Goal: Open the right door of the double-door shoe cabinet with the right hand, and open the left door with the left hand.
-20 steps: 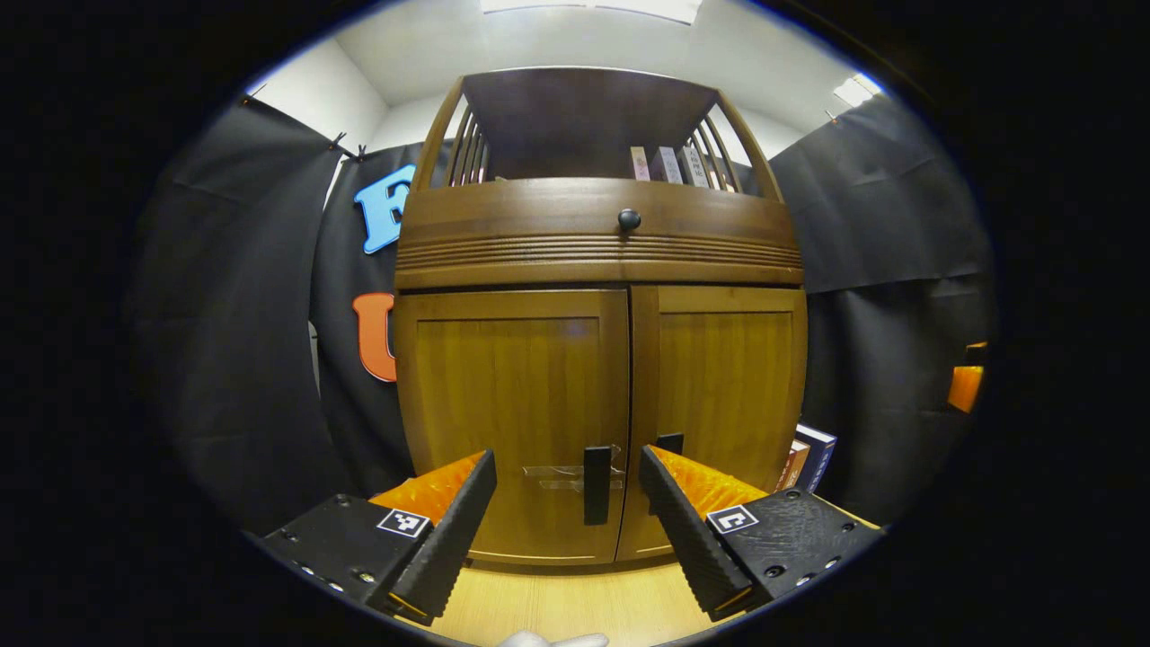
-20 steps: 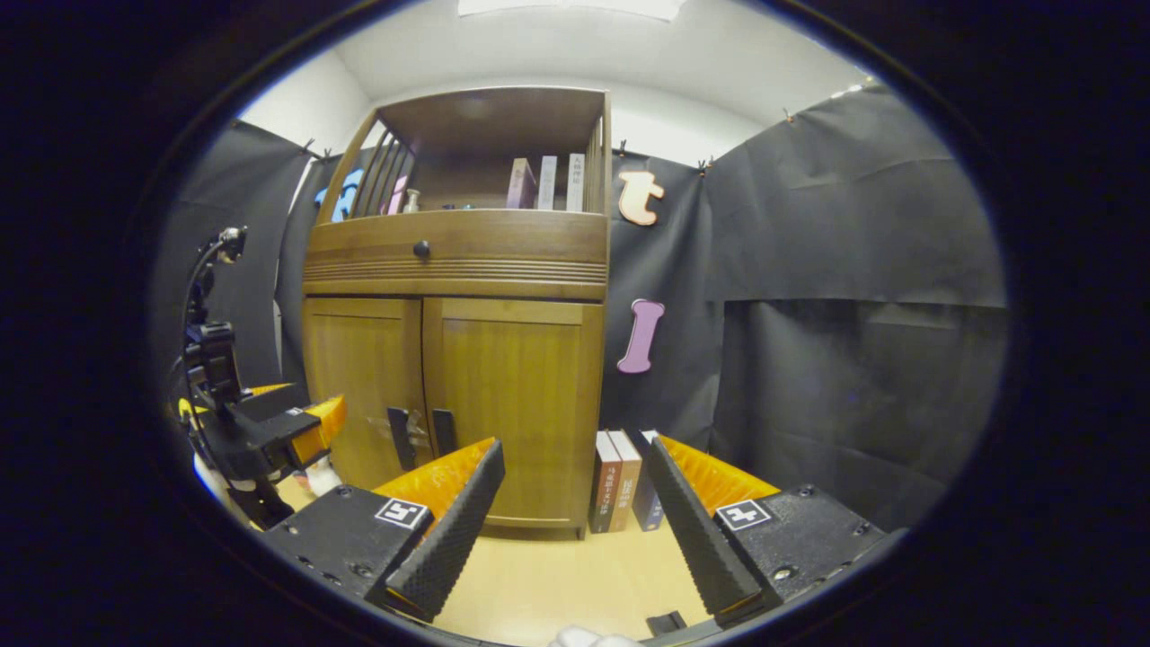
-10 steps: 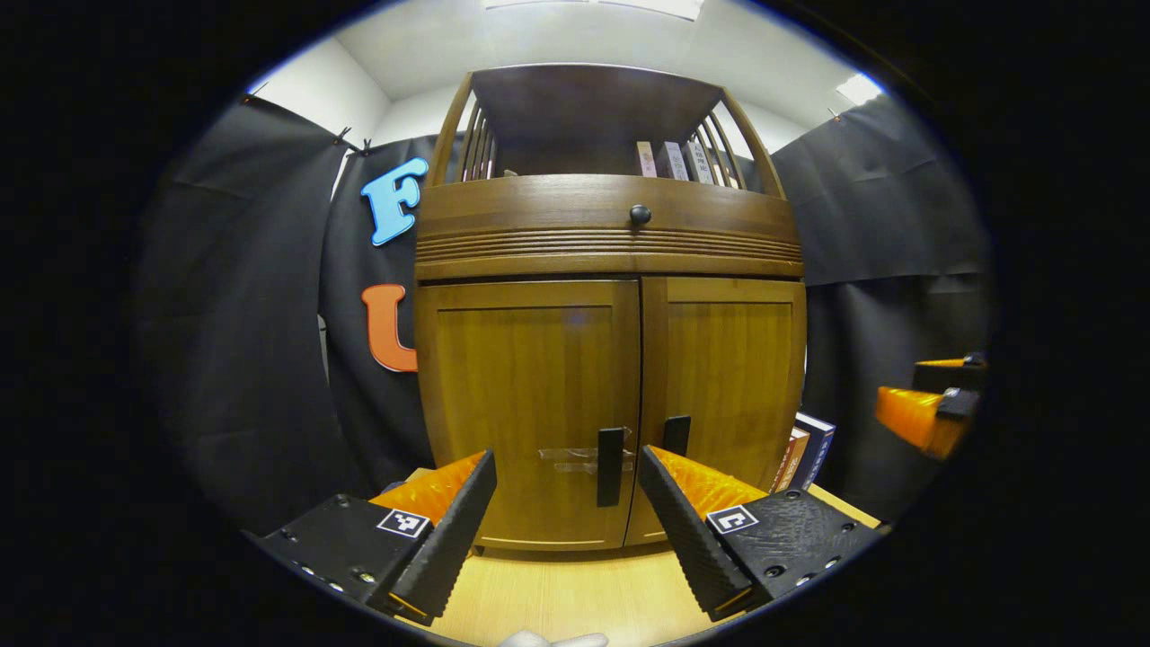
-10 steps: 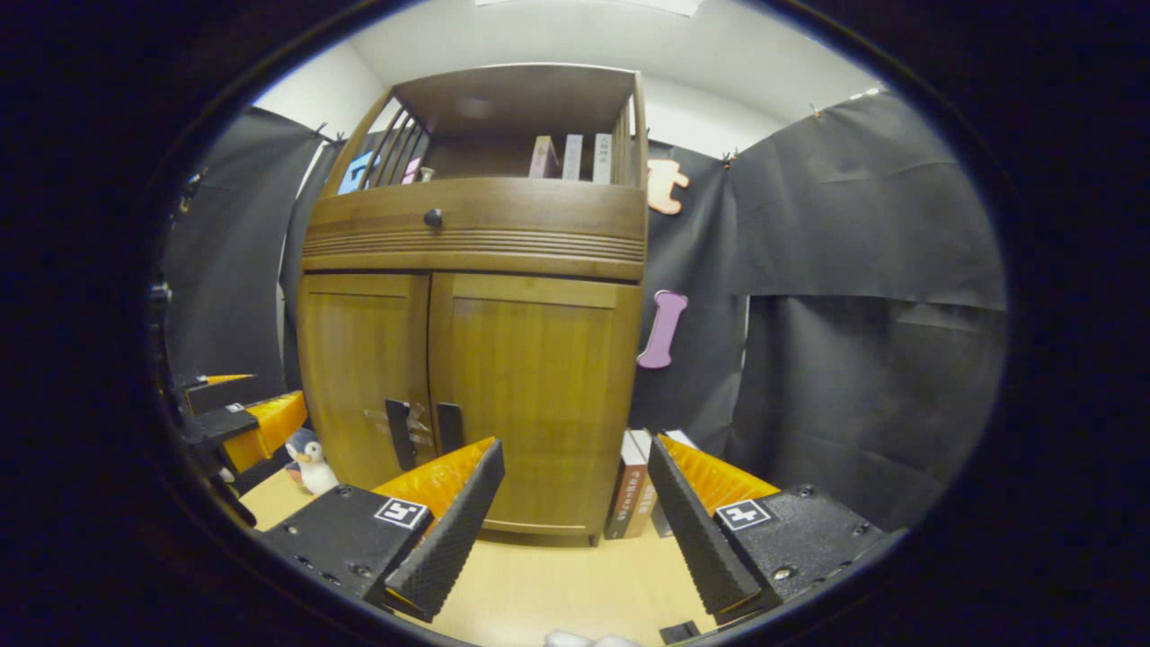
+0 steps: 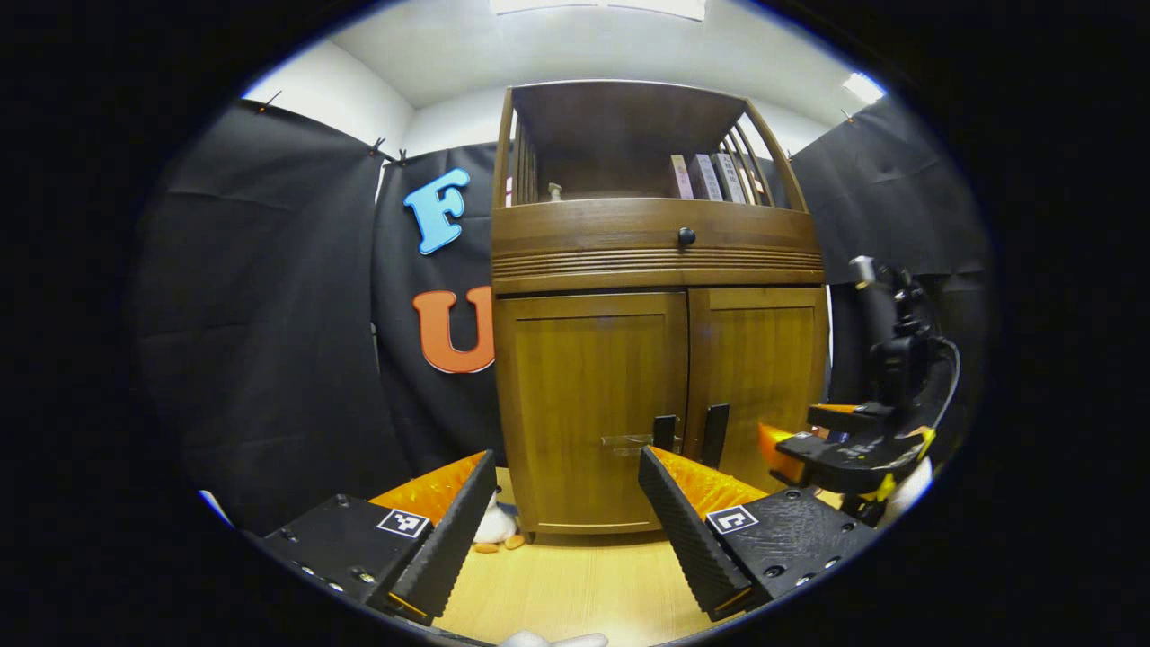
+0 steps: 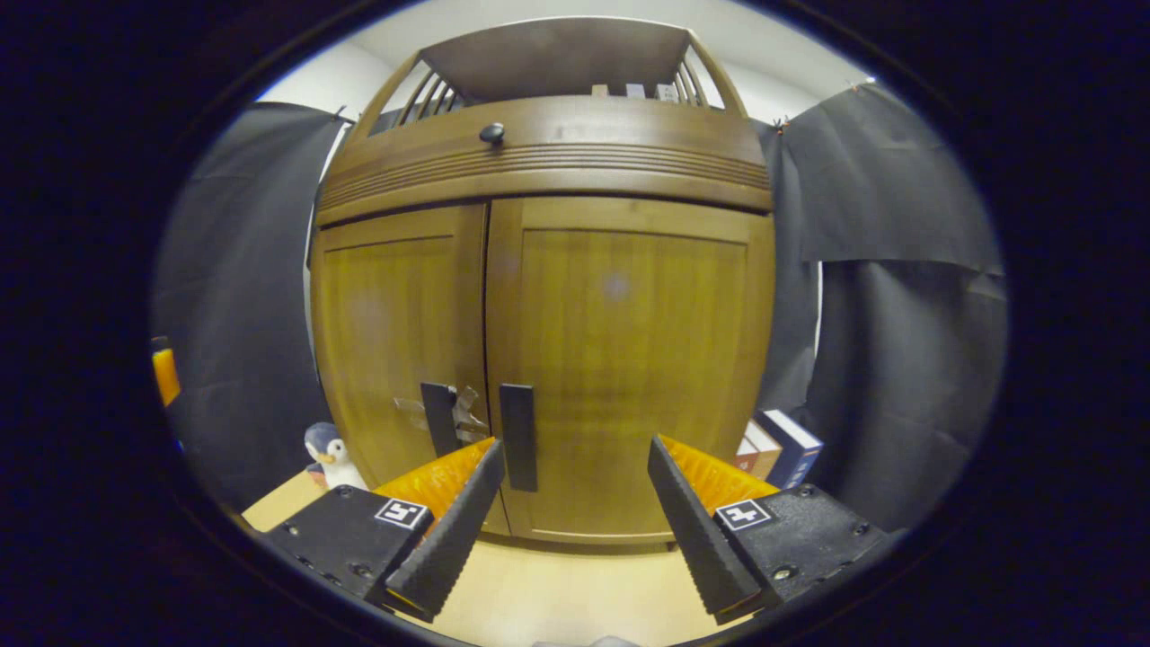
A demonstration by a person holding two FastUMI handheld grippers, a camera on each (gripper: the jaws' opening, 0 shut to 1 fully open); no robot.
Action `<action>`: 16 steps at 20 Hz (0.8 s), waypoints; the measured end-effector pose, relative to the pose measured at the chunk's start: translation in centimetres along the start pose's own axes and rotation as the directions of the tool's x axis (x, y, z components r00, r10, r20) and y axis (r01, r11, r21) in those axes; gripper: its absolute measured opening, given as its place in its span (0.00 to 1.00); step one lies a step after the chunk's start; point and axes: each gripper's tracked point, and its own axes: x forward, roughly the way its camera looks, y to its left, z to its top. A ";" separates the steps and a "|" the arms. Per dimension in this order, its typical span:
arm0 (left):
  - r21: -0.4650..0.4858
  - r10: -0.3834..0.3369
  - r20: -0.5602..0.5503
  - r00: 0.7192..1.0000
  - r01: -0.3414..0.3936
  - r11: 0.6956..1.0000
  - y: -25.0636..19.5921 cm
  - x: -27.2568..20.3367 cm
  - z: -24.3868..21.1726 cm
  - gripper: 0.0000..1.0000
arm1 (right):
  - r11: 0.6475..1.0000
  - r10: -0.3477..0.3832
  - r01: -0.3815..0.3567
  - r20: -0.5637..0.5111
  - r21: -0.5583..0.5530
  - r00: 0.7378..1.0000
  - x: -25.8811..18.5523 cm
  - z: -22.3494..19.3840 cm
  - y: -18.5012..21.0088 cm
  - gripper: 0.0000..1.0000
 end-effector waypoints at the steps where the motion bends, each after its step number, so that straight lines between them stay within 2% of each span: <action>1: 0.003 0.006 -0.002 1.000 -0.006 1.000 0.0 -0.2 0.1 0.96 | 1.000 0.002 -0.002 -0.008 -0.007 1.000 1.1 -0.4 0.5 1.00; 5: 0.015 0.014 -0.003 1.000 -0.014 1.000 0.6 -1.6 0.5 0.96 | 1.000 0.013 -0.013 -0.027 -0.007 1.000 5.7 -1.7 2.0 1.00; 9: 0.038 0.033 -0.012 0.999 -0.033 0.999 0.8 -2.5 0.4 0.96 | 0.999 0.032 -0.032 -0.055 -0.004 0.998 9.2 -3.1 3.4 0.95; 13: 0.040 0.045 -0.033 0.998 -0.044 0.998 1.1 -3.2 -0.1 0.96 | 0.999 0.047 -0.046 -0.071 0.009 0.996 11.3 -3.4 4.4 0.83; 14: 0.038 0.047 -0.037 0.998 -0.046 0.998 1.3 -3.2 -0.3 0.96 | 0.999 0.051 -0.050 -0.076 0.014 0.996 11.6 -3.5 4.5 0.75; 15: 0.039 0.052 -0.040 0.998 -0.051 0.998 1.4 -3.4 -0.4 1.00 | 0.998 0.056 -0.055 -0.081 0.024 0.995 11.8 -3.5 4.6 0.73; 16: 0.041 0.058 -0.042 0.997 -0.057 0.998 1.7 -3.5 -0.4 0.96 | 0.998 0.049 -0.047 -0.084 0.031 0.995 11.9 -3.6 4.5 0.66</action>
